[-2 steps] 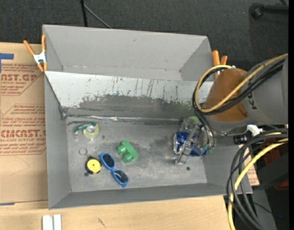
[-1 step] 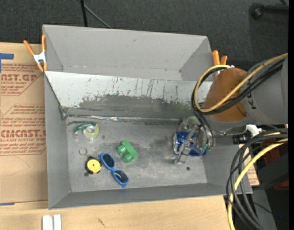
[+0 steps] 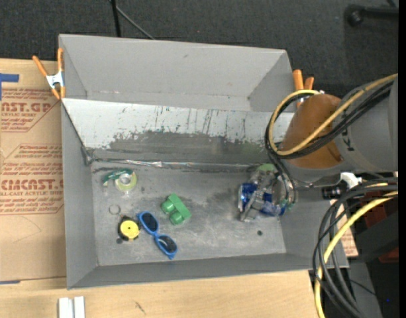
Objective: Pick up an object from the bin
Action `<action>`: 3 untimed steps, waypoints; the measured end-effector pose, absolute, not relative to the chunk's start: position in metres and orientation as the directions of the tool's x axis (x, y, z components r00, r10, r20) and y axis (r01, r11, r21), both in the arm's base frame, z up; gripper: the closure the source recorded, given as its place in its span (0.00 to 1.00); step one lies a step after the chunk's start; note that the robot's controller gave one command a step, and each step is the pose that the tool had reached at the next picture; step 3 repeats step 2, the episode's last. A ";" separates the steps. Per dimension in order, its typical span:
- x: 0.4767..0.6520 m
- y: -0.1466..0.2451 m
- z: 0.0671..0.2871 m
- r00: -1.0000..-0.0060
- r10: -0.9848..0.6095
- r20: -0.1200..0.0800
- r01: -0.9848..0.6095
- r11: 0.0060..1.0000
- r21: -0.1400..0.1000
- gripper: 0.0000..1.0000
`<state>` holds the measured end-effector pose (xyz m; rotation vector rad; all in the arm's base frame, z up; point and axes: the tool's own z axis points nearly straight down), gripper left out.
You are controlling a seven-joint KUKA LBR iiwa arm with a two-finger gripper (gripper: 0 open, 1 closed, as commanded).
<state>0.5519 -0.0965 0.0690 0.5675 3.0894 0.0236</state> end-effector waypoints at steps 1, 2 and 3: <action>0.553 -0.095 0.115 -0.935 0.354 -0.005 0.354 0.935 0.002 1.00; 0.554 -0.095 0.133 -0.936 0.353 -0.003 0.353 0.936 0.002 1.00; 0.554 -0.095 0.133 -0.936 0.353 -0.003 0.353 0.936 0.002 1.00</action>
Offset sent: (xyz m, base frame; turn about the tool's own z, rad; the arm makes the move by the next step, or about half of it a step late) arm -0.0001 0.0000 0.0438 0.0000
